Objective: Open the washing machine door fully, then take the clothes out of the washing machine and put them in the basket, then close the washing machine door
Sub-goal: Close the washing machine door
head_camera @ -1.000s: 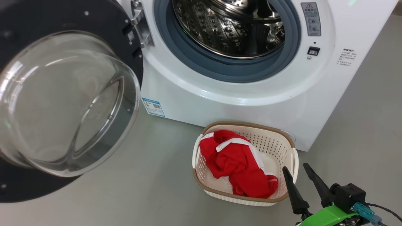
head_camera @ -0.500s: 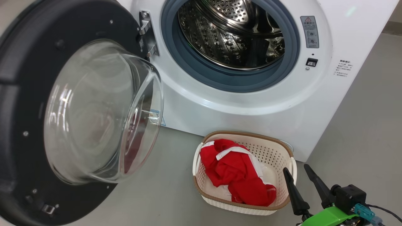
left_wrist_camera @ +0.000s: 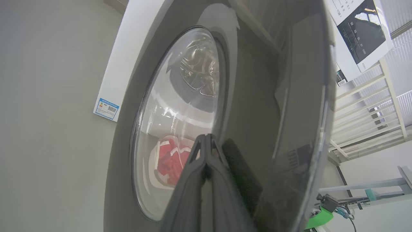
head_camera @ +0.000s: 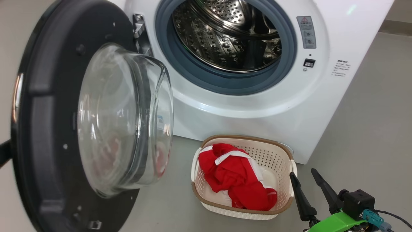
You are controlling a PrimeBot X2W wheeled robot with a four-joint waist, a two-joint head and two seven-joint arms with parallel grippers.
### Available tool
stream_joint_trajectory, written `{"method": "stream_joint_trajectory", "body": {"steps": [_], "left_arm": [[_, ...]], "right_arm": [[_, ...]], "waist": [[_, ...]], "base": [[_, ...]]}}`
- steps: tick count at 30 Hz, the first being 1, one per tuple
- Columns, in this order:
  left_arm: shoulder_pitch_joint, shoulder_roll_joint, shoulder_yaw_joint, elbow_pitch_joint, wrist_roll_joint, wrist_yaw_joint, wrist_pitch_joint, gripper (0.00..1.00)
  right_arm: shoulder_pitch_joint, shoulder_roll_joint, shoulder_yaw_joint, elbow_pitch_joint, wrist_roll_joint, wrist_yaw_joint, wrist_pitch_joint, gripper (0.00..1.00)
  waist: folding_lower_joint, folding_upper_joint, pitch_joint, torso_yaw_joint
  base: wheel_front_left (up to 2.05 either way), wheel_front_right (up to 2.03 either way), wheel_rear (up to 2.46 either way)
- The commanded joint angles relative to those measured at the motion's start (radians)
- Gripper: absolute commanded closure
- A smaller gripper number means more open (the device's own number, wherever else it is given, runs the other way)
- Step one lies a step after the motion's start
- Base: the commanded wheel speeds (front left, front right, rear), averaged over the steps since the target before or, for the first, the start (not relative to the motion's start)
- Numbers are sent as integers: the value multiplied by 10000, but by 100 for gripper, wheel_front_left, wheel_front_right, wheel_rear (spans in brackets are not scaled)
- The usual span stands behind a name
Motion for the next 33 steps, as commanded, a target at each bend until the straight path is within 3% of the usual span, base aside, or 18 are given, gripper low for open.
{"method": "stream_joint_trajectory", "body": {"steps": [1, 18, 33], "left_arm": [[-206, 391, 252, -464, -124, -70, -57, 100], [-1170, -446, -1977, -1884, -183, -71, -1691, 100], [-323, -292, -2367, -1076, -1, -71, -3423, 100]], "right_arm": [[-103, -10, 243, -251, -78, 63, -65, 0], [-144, -2, 259, -243, -56, 63, -65, 0], [16, 8, 231, -265, -57, 63, -65, 0]], "waist": [[0, -1, 19, -102], [0, -1, 36, -757], [0, -1, -112, -749]], "base": [[0, 0, 0], [0, 0, 0], [0, 0, 0]]}}
